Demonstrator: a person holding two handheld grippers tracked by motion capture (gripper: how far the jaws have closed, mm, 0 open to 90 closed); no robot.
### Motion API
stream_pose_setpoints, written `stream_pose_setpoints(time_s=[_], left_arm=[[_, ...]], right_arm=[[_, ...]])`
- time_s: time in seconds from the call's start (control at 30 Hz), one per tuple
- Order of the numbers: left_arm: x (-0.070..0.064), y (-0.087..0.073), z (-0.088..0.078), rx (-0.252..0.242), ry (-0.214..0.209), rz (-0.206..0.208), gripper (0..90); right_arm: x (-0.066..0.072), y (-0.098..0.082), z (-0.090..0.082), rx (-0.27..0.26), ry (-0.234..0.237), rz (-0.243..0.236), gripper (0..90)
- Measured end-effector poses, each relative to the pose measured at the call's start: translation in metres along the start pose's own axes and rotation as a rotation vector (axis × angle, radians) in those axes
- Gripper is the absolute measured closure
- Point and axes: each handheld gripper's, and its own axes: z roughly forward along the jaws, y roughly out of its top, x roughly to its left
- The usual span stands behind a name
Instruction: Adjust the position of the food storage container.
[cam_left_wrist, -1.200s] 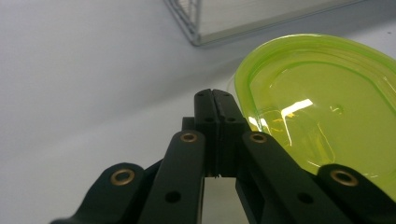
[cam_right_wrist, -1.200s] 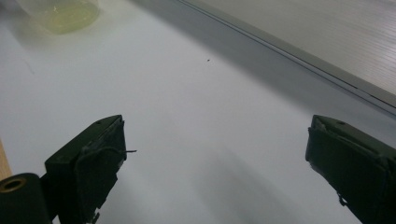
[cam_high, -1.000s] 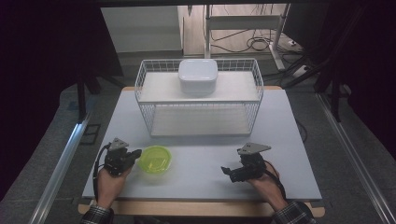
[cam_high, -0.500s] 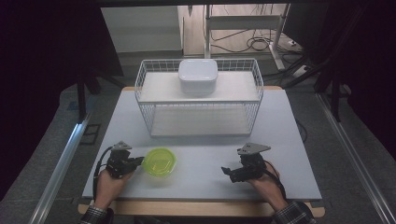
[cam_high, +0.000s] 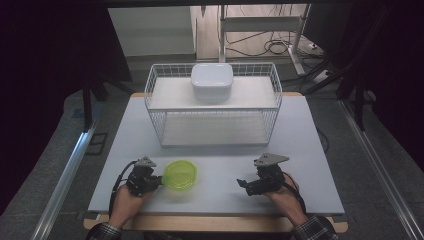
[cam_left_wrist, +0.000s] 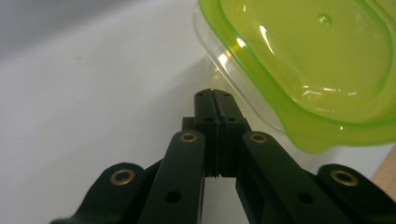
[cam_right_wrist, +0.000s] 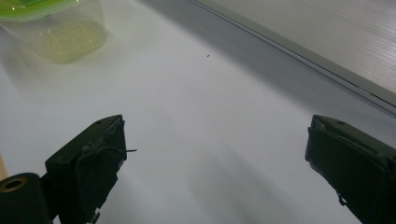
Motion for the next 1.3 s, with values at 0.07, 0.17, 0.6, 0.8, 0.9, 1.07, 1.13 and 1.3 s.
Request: stream_pose_setpoints(time_s=[0.07,0.17,0.6,0.8,0.9,1.07,1.13,1.3], left_arm=[[-0.005,0.002,0.003,0.004,-0.012,0.012,89.8],[-0.014,0.006,0.009,0.01,-0.035,0.032,89.7],[-0.046,0.022,0.03,0.011,-0.096,0.107,89.5],[-0.056,0.027,0.038,0.007,-0.11,0.131,89.5],[-0.061,0.031,0.042,0.007,-0.107,0.145,89.5],[-0.064,0.032,0.043,0.007,-0.087,0.163,87.9],[-0.063,0.032,0.04,-0.002,-0.068,0.168,82.7],[-0.06,0.029,0.03,-0.04,-0.015,0.192,61.8]], right_arm=[[0.0,0.0,0.0,0.0,-0.002,-0.002,5.8],[0.0,0.0,-0.001,-0.005,-0.009,-0.001,6.0],[-0.002,0.0,0.0,-0.003,-0.014,0.011,6.0],[-0.003,-0.001,0.0,0.0,-0.01,0.017,6.0],[-0.003,-0.001,0.001,0.0,-0.01,0.018,6.0],[-0.004,-0.002,0.001,0.004,-0.008,0.02,6.0],[-0.005,-0.002,0.0,0.004,-0.006,0.025,6.0],[-0.005,-0.001,0.0,-0.004,0.001,0.035,6.0]])
